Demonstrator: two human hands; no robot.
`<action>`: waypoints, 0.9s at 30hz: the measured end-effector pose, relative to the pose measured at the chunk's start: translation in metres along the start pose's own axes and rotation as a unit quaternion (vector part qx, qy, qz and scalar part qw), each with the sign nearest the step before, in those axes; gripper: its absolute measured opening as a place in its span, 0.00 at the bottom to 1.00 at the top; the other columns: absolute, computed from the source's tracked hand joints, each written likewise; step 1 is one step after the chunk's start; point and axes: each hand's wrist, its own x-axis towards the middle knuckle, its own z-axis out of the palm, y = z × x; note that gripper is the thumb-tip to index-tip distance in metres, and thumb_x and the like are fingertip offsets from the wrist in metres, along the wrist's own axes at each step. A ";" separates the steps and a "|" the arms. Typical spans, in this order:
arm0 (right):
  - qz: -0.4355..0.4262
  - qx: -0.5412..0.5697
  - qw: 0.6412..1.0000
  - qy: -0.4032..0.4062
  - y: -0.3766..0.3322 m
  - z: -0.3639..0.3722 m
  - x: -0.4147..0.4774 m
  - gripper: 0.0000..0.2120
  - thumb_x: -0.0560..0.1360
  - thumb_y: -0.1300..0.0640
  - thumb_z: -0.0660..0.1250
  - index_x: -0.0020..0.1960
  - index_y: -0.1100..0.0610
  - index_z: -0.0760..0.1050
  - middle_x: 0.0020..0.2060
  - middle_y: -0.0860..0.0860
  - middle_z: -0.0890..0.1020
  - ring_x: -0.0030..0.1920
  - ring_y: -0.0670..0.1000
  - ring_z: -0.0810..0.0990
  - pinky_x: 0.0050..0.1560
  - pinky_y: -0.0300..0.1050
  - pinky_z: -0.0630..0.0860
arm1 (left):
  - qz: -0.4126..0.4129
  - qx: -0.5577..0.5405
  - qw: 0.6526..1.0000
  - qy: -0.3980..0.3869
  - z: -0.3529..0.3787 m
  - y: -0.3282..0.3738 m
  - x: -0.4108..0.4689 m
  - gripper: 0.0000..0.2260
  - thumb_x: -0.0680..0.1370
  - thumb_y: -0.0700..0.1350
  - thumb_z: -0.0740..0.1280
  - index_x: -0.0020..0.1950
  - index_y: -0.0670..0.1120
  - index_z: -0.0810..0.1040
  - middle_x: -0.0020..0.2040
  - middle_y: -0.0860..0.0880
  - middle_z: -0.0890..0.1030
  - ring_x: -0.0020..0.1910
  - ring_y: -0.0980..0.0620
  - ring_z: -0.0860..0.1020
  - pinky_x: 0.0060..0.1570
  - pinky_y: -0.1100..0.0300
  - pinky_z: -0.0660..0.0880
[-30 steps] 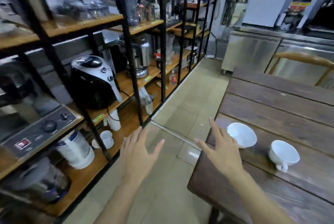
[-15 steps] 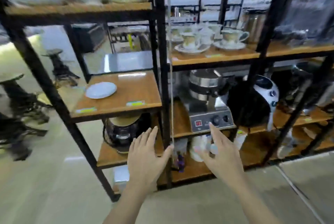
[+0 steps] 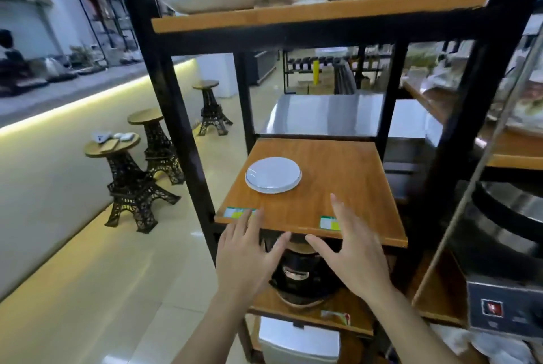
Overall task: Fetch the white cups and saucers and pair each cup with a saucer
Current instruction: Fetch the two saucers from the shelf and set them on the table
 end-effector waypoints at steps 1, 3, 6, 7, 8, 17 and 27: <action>0.007 0.002 1.000 -0.006 0.000 0.005 0.020 0.45 0.61 0.22 0.44 0.74 0.36 0.38 0.77 0.46 0.58 0.75 0.51 0.59 0.73 0.57 0.56 | -0.010 -0.005 1.000 -0.006 0.003 -0.004 0.017 0.30 0.72 0.65 0.61 0.70 0.51 0.69 0.72 0.50 0.69 0.70 0.50 0.66 0.69 0.53 0.62; 0.030 0.004 0.999 -0.029 -0.001 0.014 0.055 0.45 0.61 0.21 0.43 0.73 0.34 0.34 0.78 0.46 0.53 0.76 0.52 0.55 0.73 0.59 0.53 | -0.022 -0.017 1.000 -0.011 0.010 -0.015 0.048 0.30 0.72 0.66 0.60 0.70 0.53 0.68 0.72 0.50 0.69 0.70 0.49 0.66 0.68 0.51 0.62; 0.051 -0.004 0.997 -0.056 -0.006 0.031 0.095 0.43 0.67 0.25 0.51 0.75 0.37 0.38 0.78 0.47 0.52 0.77 0.54 0.53 0.73 0.61 0.51 | -0.027 -0.024 0.999 -0.033 0.023 -0.031 0.086 0.32 0.72 0.67 0.58 0.72 0.53 0.64 0.72 0.50 0.69 0.70 0.48 0.66 0.69 0.47 0.62; 0.052 -0.001 0.997 -0.053 -0.009 0.037 0.106 0.42 0.69 0.27 0.53 0.76 0.39 0.40 0.78 0.47 0.53 0.77 0.54 0.54 0.73 0.61 0.51 | -0.032 -0.027 0.998 -0.047 0.028 -0.035 0.098 0.32 0.72 0.68 0.57 0.73 0.54 0.62 0.72 0.50 0.68 0.70 0.48 0.66 0.69 0.47 0.63; 0.053 0.000 0.997 -0.049 -0.012 0.043 0.117 0.42 0.69 0.28 0.55 0.76 0.40 0.42 0.78 0.47 0.54 0.77 0.54 0.55 0.73 0.61 0.52 | -0.037 -0.032 0.997 -0.056 0.034 -0.039 0.110 0.32 0.73 0.67 0.57 0.73 0.54 0.61 0.72 0.50 0.68 0.70 0.48 0.66 0.69 0.48 0.64; 0.196 0.084 0.976 -0.042 -0.021 0.084 0.175 0.40 0.70 0.31 0.60 0.76 0.46 0.53 0.75 0.48 0.63 0.74 0.54 0.63 0.68 0.56 0.66 | -0.124 -0.192 0.968 -0.106 0.068 -0.062 0.188 0.27 0.74 0.58 0.64 0.70 0.49 0.64 0.67 0.47 0.72 0.64 0.47 0.70 0.60 0.52 0.70; 0.281 0.123 0.947 -0.094 -0.014 0.092 0.212 0.17 0.73 0.43 0.64 0.51 0.57 0.73 0.45 0.52 0.80 0.46 0.52 0.80 0.47 0.51 0.78 | -0.183 -0.193 0.950 -0.165 0.076 -0.078 0.215 0.19 0.76 0.48 0.63 0.64 0.42 0.66 0.58 0.43 0.78 0.52 0.43 0.79 0.44 0.54 0.76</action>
